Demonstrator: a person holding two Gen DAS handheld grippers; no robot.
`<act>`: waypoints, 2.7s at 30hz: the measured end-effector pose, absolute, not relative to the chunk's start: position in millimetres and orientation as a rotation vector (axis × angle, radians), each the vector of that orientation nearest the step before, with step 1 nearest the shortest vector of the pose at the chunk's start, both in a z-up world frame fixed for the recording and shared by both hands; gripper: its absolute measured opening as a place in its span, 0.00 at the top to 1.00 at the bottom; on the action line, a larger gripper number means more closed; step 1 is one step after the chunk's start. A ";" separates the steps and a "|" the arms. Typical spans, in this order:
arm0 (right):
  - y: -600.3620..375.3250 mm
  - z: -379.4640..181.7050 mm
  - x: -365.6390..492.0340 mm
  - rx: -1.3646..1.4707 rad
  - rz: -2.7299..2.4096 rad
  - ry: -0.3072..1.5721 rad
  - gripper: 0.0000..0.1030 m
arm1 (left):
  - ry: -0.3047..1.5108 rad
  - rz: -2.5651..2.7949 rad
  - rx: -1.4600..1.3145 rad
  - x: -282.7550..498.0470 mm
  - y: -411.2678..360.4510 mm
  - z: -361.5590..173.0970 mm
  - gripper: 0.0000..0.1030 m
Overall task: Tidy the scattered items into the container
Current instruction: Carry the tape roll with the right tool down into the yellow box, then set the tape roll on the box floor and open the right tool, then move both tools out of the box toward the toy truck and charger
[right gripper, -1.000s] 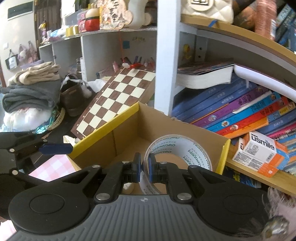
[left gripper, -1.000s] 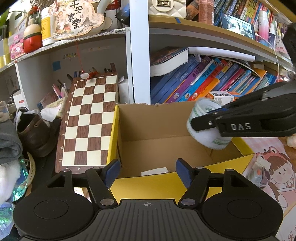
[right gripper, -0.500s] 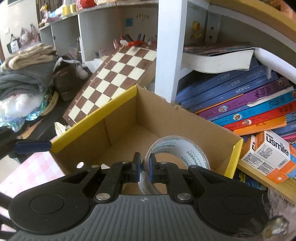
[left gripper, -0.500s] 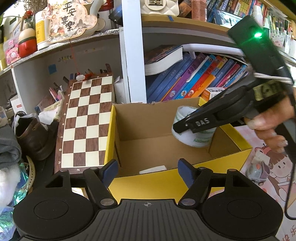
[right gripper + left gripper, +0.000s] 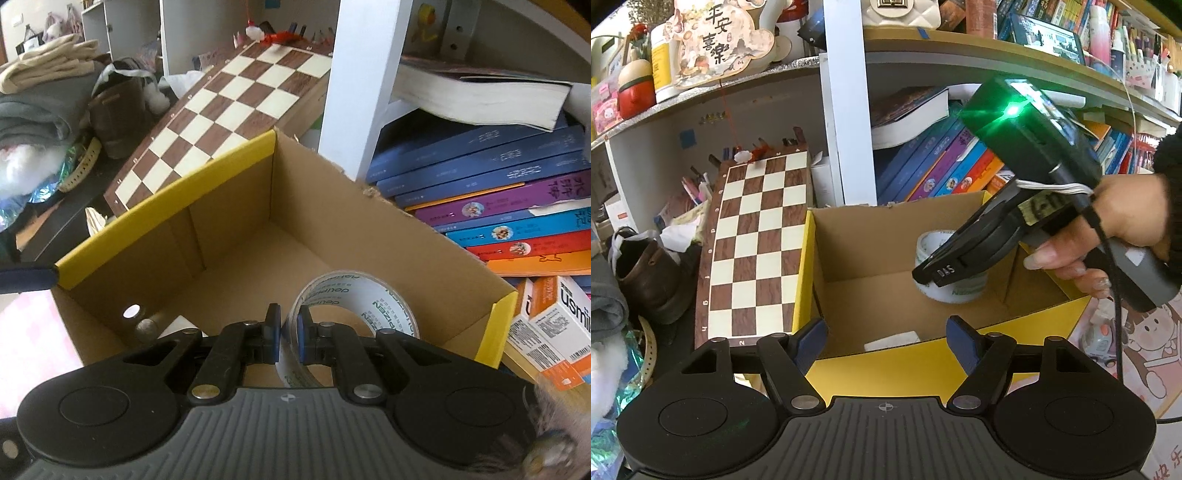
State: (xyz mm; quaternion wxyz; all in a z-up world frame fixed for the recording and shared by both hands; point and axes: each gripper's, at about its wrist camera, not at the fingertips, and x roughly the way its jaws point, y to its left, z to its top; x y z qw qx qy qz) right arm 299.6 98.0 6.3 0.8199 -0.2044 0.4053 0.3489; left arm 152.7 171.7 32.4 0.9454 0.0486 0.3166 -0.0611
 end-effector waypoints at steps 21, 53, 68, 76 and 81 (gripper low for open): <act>101.2 -7.6 307.4 -0.469 0.746 0.904 0.90 | 0.660 -0.134 0.089 157.2 170.3 28.7 0.28; 80.7 33.1 274.6 -0.405 0.728 0.802 0.62 | 0.623 -0.121 0.091 139.1 166.9 40.6 0.28; 44.6 69.5 214.7 -0.351 0.714 0.687 0.30 | 0.600 -0.092 0.110 109.2 162.9 51.9 0.16; 13.7 72.5 182.6 -0.287 0.640 0.660 0.23 | 0.609 -0.082 0.110 96.9 161.2 51.0 0.11; -8.5 67.0 162.1 -0.256 0.587 0.671 0.22 | 0.625 -0.076 0.107 91.5 158.2 48.1 0.11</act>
